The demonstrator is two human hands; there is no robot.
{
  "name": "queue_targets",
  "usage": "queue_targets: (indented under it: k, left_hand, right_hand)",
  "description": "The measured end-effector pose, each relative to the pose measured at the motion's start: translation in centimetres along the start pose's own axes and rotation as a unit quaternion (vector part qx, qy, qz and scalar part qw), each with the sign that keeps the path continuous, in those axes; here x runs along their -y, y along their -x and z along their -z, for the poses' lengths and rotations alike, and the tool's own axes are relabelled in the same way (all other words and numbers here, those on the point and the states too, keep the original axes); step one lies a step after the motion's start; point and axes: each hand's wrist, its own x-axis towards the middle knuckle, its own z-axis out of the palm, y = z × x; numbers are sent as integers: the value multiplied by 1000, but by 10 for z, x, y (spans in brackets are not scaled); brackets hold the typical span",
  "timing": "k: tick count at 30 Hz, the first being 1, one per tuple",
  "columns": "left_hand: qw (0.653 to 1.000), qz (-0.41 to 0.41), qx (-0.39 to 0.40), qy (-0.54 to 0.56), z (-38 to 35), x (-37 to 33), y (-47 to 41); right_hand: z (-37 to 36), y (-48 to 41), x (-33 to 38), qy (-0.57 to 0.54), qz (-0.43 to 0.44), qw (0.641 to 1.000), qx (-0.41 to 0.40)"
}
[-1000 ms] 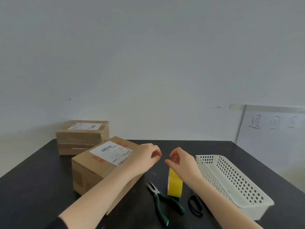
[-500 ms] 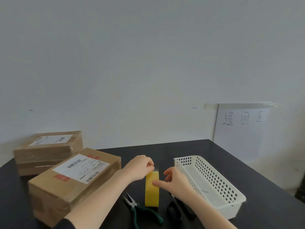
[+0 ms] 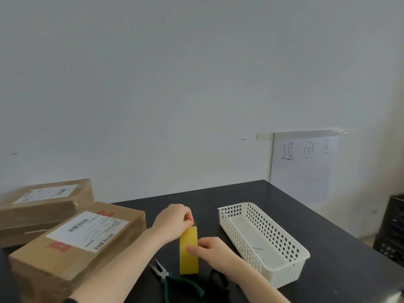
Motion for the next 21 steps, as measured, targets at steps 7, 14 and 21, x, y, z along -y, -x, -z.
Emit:
queue_targets:
  k: [7,14,21]
  left_hand:
    - [998,8,-53,-23,-8,-1,3]
    - [990,-17,-142,15,9,-19,-5]
    - [989,-27,-139,34,18,-18,-4]
  right_hand:
    - [2,-7,3,19,9,1000,-8]
    - [3,-28,3,-4,-34,998,-60]
    - [2,-33,3,-19,-64,994,-86]
